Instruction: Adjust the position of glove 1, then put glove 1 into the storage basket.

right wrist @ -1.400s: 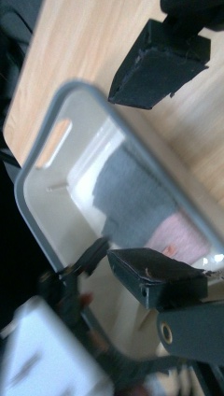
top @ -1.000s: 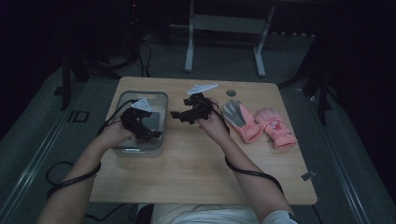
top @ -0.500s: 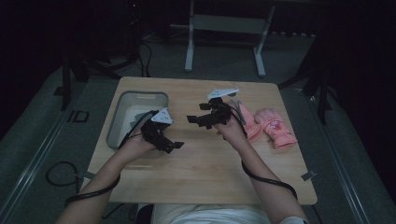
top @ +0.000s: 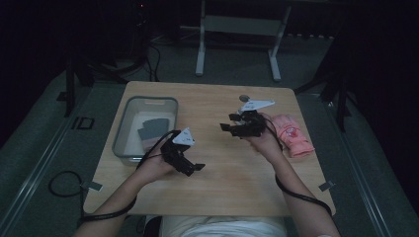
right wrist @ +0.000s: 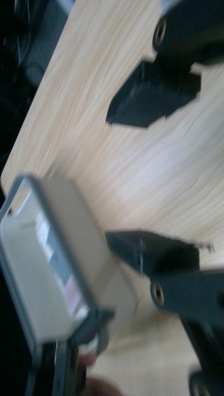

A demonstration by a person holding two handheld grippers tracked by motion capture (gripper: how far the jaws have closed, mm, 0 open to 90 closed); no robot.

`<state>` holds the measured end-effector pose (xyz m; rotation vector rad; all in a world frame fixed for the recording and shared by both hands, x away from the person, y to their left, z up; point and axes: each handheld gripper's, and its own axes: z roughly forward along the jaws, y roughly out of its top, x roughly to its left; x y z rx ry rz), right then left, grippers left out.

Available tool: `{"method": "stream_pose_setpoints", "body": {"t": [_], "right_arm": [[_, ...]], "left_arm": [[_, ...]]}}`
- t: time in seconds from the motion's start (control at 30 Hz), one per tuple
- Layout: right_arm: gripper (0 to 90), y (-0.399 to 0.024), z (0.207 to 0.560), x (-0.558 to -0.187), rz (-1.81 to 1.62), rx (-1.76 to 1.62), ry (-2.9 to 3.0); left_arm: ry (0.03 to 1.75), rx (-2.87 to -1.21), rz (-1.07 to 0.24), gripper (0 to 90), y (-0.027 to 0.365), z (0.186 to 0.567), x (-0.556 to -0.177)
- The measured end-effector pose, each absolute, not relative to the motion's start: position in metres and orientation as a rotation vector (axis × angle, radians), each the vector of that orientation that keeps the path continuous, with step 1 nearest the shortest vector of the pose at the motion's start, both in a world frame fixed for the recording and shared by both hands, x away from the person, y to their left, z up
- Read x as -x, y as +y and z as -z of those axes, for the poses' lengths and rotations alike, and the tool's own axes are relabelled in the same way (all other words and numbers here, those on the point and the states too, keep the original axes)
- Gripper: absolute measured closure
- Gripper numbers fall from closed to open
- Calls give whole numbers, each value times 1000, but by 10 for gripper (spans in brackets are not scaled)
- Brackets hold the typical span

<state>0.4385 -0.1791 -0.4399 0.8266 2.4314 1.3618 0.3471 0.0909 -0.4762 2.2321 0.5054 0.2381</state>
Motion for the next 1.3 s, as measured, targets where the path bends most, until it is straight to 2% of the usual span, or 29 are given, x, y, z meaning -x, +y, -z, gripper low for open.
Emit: {"method": "stream_pose_setpoints", "body": {"t": [0.17,0.3,0.67,0.87,0.97,1.3], "right_arm": [[581,-209,445,-445,-1291,-882,2391],[618,-229,452,-450,-1241,-915,2383],[620,-259,477,-471,-1064,-1013,2345],[631,-265,486,-491,-1030,-1030,2355],[634,-267,492,-502,-1021,-1053,2374],[520,-258,523,-518,-911,-1050,2458]], "left_arm": [[510,-2249,-253,19,81,490,-338],[500,-2258,-242,19,76,501,-332],[530,-2260,-303,19,70,527,-311],[557,-2231,-249,19,71,533,-305],[563,-2240,-292,19,73,536,-302],[599,-2224,-269,19,82,546,-298]]}}
